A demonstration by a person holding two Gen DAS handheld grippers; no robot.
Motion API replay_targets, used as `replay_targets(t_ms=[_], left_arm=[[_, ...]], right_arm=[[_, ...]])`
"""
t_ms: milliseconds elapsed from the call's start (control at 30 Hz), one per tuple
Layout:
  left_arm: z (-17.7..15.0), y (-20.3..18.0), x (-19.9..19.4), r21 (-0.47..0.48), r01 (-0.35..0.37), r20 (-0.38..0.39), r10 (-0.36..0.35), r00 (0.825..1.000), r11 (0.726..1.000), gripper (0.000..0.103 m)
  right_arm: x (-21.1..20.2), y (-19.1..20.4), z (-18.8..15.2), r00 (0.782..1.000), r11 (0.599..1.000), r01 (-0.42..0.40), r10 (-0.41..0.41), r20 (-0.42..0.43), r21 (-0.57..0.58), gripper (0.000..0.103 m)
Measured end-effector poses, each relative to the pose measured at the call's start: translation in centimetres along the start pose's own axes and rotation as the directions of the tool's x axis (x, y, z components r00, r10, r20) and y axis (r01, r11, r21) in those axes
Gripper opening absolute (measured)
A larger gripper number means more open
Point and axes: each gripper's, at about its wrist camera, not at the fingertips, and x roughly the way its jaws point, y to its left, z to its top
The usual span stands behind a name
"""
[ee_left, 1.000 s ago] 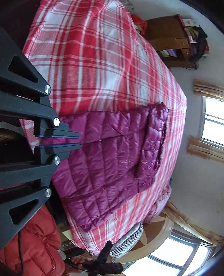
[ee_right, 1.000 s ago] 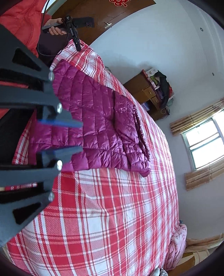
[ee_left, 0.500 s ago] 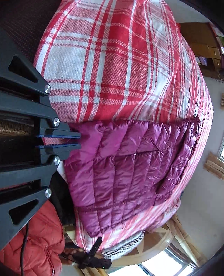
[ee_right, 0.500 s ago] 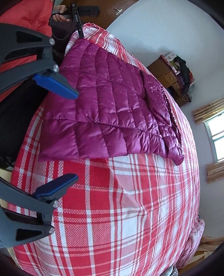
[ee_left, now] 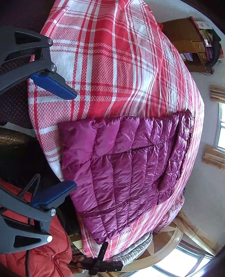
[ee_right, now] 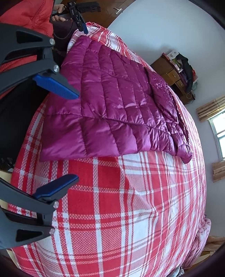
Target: Fold large clothes
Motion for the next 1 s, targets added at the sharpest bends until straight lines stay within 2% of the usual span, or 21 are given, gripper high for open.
replay_targets(t_ms=[100, 167, 233, 333, 400, 433, 500, 567, 667, 700, 733, 767, 800, 900, 1000], left_arm=[[0.3, 0.1, 0.0, -0.034, 0.006, -0.016, -0.006, 1.000, 0.999, 0.094], [0.4, -0.1, -0.2, -0.038, 0.056, -0.019, -0.056, 0.998, 0.998, 0.093], [0.5, -0.5, -0.3, -0.038, 0.095, -0.019, -0.096, 0.995, 0.995, 0.091], [0.6, -0.9, 0.8, -0.035, 0.069, -0.051, -0.071, 0.996, 0.997, 0.085], [0.3, -0.5, 1.8, -0.061, 0.062, -0.085, -0.067, 0.994, 0.996, 0.069], [0.3, -0.4, 1.8, -0.065, 0.059, -0.076, -0.064, 0.995, 0.996, 0.066], [0.2, -0.1, 2.1, -0.093, 0.097, -0.092, -0.105, 0.990, 0.991, 0.053], [0.0, 0.2, 2.5, -0.128, 0.138, -0.101, -0.151, 0.983, 0.982, 0.048], [-0.2, -0.2, 2.8, -0.103, 0.110, -0.112, -0.122, 0.986, 0.989, 0.046], [-0.2, -0.4, 2.7, -0.096, 0.109, -0.107, -0.119, 0.987, 0.989, 0.042], [-0.2, -0.3, 2.7, -0.101, 0.121, -0.100, -0.131, 0.986, 0.988, 0.036], [-0.2, -0.1, 2.8, -0.117, 0.143, -0.102, -0.155, 0.983, 0.983, 0.018], [-0.3, 0.2, 3.0, -0.138, 0.164, -0.103, -0.179, 0.978, 0.977, 0.011], [-0.3, 0.5, 2.7, -0.142, 0.171, -0.082, -0.183, 0.980, 0.975, 0.006], [0.2, 0.5, 1.1, -0.145, 0.249, -0.013, -0.254, 0.967, 0.957, 0.004]], right_arm=[[0.3, 0.3, -0.2, 1.000, 1.000, -0.011, 0.011, -0.022, -0.015, 0.080], [0.4, 0.5, -0.3, 0.999, 0.999, -0.036, 0.035, -0.039, -0.027, 0.073], [0.5, 0.4, -0.4, 0.998, 0.999, -0.042, 0.041, -0.039, -0.025, 0.073], [0.4, -0.2, -0.5, 0.999, 1.000, -0.029, 0.029, -0.028, 0.003, 0.073], [0.2, -0.5, -0.5, 0.999, 0.999, -0.043, 0.043, -0.022, 0.018, 0.073], [0.2, -0.5, -0.5, 0.998, 0.998, -0.055, 0.056, -0.023, 0.021, 0.073], [0.3, -0.2, -0.5, 0.996, 0.997, -0.079, 0.079, -0.028, 0.015, 0.073], [0.6, 0.3, -0.6, 0.996, 0.997, -0.081, 0.081, -0.042, -0.005, 0.073], [1.0, 0.9, -0.9, 0.998, 0.998, -0.054, 0.051, -0.047, -0.046, 0.072], [1.1, 1.1, -1.0, 0.998, 0.997, -0.047, 0.045, -0.044, -0.061, 0.068], [1.2, 1.3, -1.0, 0.998, 0.996, -0.047, 0.044, -0.050, -0.070, 0.044], [1.5, 1.3, -1.0, 0.997, 0.996, -0.053, 0.048, -0.066, -0.070, 0.021], [1.7, 1.2, -1.1, 0.996, 0.997, -0.057, 0.052, -0.075, -0.061, 0.019], [1.4, 1.7, -1.1, 0.997, 0.995, -0.059, 0.054, -0.061, -0.084, 0.011], [0.0, 1.6, -0.6, 0.988, 0.988, -0.152, 0.151, -0.018, -0.040, 0.009]])
